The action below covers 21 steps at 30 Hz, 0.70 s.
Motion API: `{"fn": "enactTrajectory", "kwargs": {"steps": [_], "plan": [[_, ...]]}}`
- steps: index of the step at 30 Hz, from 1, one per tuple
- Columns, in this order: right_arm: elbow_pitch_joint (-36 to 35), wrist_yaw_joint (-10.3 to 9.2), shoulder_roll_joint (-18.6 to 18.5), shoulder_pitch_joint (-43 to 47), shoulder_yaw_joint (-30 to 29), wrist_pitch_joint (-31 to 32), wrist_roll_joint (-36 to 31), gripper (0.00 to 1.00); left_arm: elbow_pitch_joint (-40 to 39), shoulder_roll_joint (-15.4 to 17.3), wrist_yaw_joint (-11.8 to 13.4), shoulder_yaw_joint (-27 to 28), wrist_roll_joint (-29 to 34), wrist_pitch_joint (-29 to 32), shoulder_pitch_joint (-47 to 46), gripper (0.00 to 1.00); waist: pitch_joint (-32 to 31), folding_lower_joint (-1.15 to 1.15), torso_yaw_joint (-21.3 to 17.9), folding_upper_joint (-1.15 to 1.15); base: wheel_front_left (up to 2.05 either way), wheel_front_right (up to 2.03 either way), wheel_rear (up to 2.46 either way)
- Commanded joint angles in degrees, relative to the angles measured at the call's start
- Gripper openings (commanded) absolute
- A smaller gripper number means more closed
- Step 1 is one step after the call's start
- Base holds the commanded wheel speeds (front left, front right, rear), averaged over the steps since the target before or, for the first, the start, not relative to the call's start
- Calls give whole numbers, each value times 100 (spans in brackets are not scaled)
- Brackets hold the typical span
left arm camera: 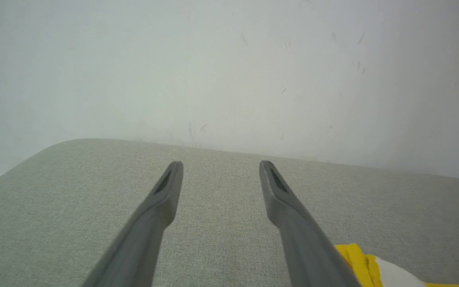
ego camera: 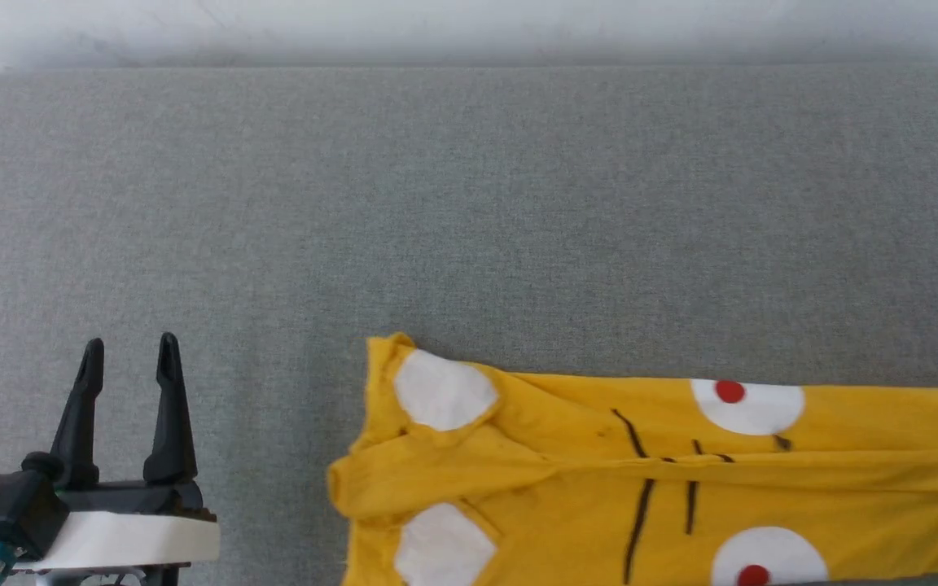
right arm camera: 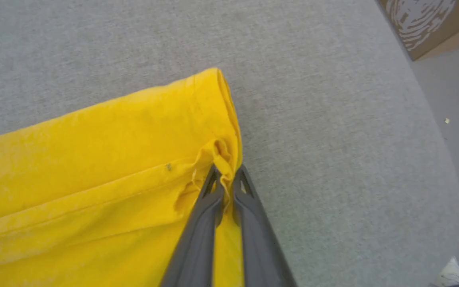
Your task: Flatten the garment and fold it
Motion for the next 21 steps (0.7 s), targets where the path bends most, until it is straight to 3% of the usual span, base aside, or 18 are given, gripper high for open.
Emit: {"fn": "enactTrajectory", "kwargs": {"steps": [1,5,9,21], "plan": [[-54,-12,-40,-54,-189,40,-178,0,47,-27,-44,22,107,-27,64,100,-54,0,-22,-1,0,0,0],[-77,-12,-202,-42,-598,112,-442,0,182,-19,-76,-19,359,-27,82,100,-184,0,-1,-1,0,0,0],[-144,-12,-192,67,-474,177,-315,0,300,-119,-103,-79,442,-27,129,100,-389,0,0,-1,0,0,0],[-774,-12,-22,492,2059,807,1647,0,478,-328,-182,-197,459,-27,331,100,-891,0,-12,-1,0,0,0]]}}
